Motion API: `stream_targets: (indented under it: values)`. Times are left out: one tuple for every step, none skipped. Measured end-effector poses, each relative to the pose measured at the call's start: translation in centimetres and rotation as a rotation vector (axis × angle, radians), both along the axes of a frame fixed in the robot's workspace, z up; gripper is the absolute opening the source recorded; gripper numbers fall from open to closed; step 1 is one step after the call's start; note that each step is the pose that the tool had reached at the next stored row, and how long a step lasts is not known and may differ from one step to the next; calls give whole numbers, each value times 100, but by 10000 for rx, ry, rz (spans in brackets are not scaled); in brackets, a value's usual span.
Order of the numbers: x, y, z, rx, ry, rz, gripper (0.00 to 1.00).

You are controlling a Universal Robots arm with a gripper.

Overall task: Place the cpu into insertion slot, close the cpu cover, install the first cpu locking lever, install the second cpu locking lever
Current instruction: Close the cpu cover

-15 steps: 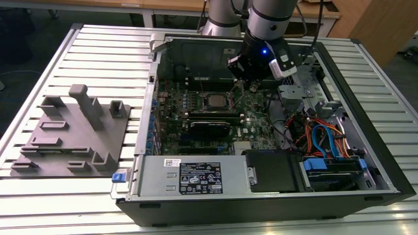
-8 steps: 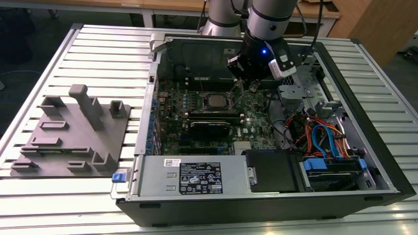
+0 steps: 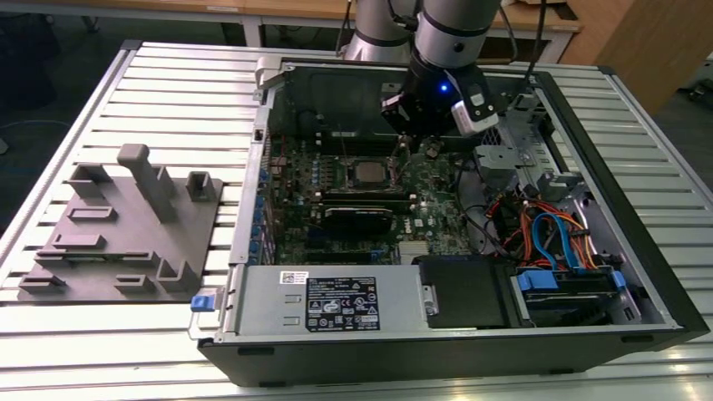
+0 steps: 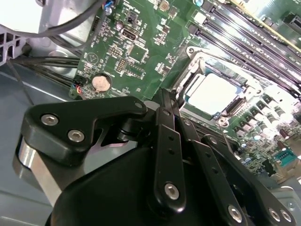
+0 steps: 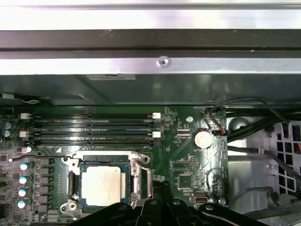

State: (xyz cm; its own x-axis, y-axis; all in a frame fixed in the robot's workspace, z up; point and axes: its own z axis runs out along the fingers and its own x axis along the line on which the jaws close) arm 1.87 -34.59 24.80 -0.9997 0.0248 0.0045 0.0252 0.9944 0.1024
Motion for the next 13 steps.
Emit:
stream_targets:
  values:
    - [-10, 0, 0, 0, 0, 0, 10]
    - [-22, 0, 0, 0, 0, 0, 10]
    - [-35, 0, 0, 1, 0, 0, 10]
    - [-47, 0, 0, 1, 0, 0, 10]
    - [-60, 0, 0, 1, 0, 0, 10]
    - [-74, 0, 0, 1, 0, 0, 10]
    - [-89, 0, 0, 2, 0, 0, 10]
    - [-103, 0, 0, 1, 0, 0, 10]
    - [-115, 0, 0, 1, 0, 0, 10]
    - [-119, 0, 0, 1, 0, -1, 10]
    - [-119, 0, 0, 1, 0, 0, 10]
    - [-120, 0, 0, 1, 0, 0, 10]
    - [-123, 0, 0, 1, 0, 0, 10]
